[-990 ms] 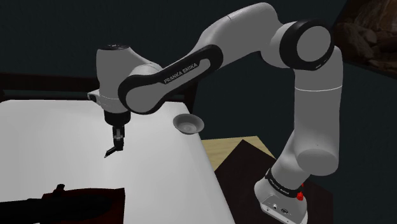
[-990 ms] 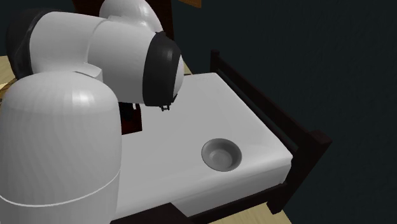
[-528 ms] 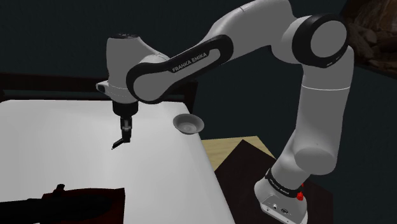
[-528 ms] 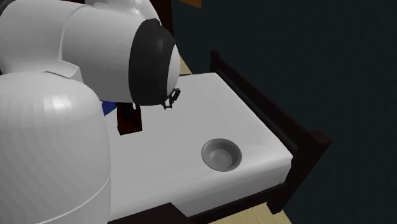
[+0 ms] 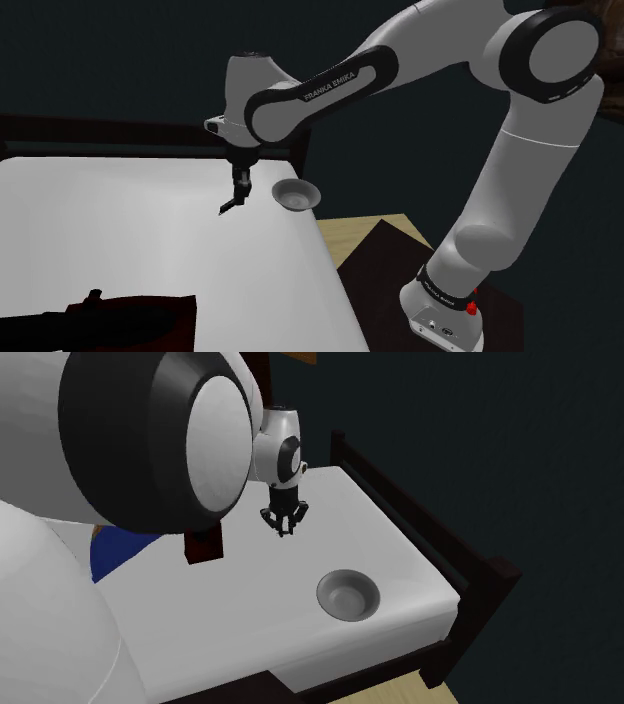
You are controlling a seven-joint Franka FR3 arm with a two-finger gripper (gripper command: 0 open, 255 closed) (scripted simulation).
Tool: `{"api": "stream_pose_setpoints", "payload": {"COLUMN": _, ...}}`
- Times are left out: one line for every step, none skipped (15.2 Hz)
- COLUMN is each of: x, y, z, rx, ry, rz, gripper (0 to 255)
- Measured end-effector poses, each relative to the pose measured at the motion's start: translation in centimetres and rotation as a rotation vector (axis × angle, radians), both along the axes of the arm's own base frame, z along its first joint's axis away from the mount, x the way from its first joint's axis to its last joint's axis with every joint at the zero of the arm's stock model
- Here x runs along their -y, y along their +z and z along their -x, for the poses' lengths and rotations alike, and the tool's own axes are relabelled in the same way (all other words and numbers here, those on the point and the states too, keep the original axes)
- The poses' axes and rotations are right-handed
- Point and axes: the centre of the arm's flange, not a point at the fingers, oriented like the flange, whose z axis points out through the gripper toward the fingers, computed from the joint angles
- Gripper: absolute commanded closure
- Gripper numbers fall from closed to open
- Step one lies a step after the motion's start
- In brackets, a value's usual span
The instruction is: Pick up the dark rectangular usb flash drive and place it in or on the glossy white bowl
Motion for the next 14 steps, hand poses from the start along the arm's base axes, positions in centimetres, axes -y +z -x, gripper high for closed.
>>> {"api": "stream_pose_setpoints", "payload": {"x": 1.3, "y": 0.0, "z": -0.2, "rx": 0.0, "ry": 0.0, "rz": 0.0, "gripper": 255}}
{"api": "stream_pose_setpoints", "payload": {"x": 2.7, "y": 0.1, "z": -0.3, "rx": 0.0, "ry": 0.0, "rz": 0.0, "gripper": 255}}
{"api": "stream_pose_setpoints", "payload": {"x": 4.0, "y": 0.1, "z": 0.1, "rx": 0.0, "ry": 0.0, "rz": 0.0, "gripper": 255}}
{"api": "stream_pose_setpoints", "payload": {"x": 5.1, "y": -0.2, "z": 0.3, "rx": 0.0, "ry": 0.0, "rz": 0.0, "gripper": 255}}
{"api": "stream_pose_setpoints", "payload": {"x": 6.6, "y": 0.0, "z": 0.6, "rx": 0.0, "ry": -0.001, "rz": 0.0, "gripper": 255}}
{"api": "stream_pose_setpoints", "payload": {"x": 7.6, "y": 0.1, "z": 1.0, "rx": 0.0, "ry": -0.001, "rz": 0.0, "gripper": 255}}
{"api": "stream_pose_setpoints", "payload": {"x": 8.9, "y": 0.1, "z": 0.7, "rx": 0.0, "ry": 0.0, "rz": 0.0, "gripper": 255}}
{"api": "stream_pose_setpoints", "payload": {"x": 10.3, "y": 0.2, "z": 0.6, "rx": 0.0, "ry": -0.001, "rz": 0.0, "gripper": 255}}
{"api": "stream_pose_setpoints", "payload": {"x": 11.7, "y": 0.0, "z": 1.0, "rx": 0.0, "ry": -0.001, "rz": 0.0, "gripper": 255}}
{"api": "stream_pose_setpoints", "payload": {"x": 12.7, "y": 0.2, "z": 1.2, "rx": 0.0, "ry": 0.0, "rz": 0.0, "gripper": 255}}
{"api": "stream_pose_setpoints", "payload": {"x": 14.3, "y": 0.1, "z": 1.4, "rx": 0.0, "ry": -0.001, "rz": 0.0, "gripper": 255}}
{"api": "stream_pose_setpoints", "payload": {"x": 15.7, "y": 0.2, "z": 1.6, "rx": 0.0, "ry": -0.001, "rz": 0.0, "gripper": 255}}
{"api": "stream_pose_setpoints", "payload": {"x": 17.1, "y": 0.2, "z": 1.6, "rx": 0.0, "ry": -0.001, "rz": 0.0, "gripper": 255}}
{"api": "stream_pose_setpoints", "payload": {"x": 18.4, "y": 0.0, "z": 1.8, "rx": 0.0, "ry": -0.001, "rz": 0.0, "gripper": 255}}
